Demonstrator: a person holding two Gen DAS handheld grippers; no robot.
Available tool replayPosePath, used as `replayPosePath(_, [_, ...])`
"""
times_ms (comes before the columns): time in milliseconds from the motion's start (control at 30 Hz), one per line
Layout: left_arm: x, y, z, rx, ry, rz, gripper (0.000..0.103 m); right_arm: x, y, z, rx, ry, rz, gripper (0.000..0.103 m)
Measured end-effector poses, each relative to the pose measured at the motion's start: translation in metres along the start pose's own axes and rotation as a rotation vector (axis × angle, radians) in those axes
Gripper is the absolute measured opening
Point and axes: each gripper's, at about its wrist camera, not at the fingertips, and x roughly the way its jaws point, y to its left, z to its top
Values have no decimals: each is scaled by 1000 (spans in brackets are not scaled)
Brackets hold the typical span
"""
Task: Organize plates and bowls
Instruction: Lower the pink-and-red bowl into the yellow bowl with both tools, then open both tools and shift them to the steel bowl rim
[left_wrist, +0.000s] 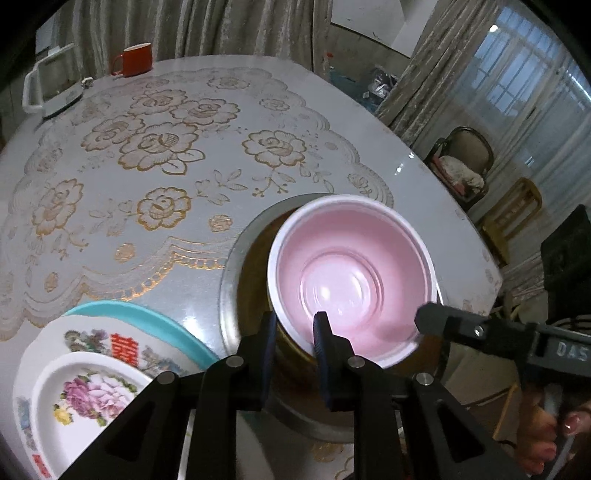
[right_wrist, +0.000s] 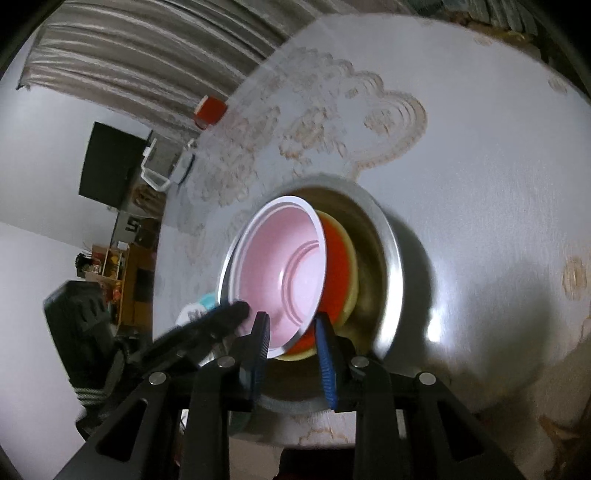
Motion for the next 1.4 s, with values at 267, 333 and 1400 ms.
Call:
replayPosePath(267, [-10, 4, 1, -29, -24, -22, 20, 2, 1, 4, -25, 15, 5, 34])
replayPosePath(333, [-14, 5, 1, -36, -34, -24, 20, -2, 2, 3, -34, 0, -9, 35])
replayPosePath(1400, [-24, 27, -8, -79, -122, 149, 54, -28, 8, -5, -160, -139, -95, 40])
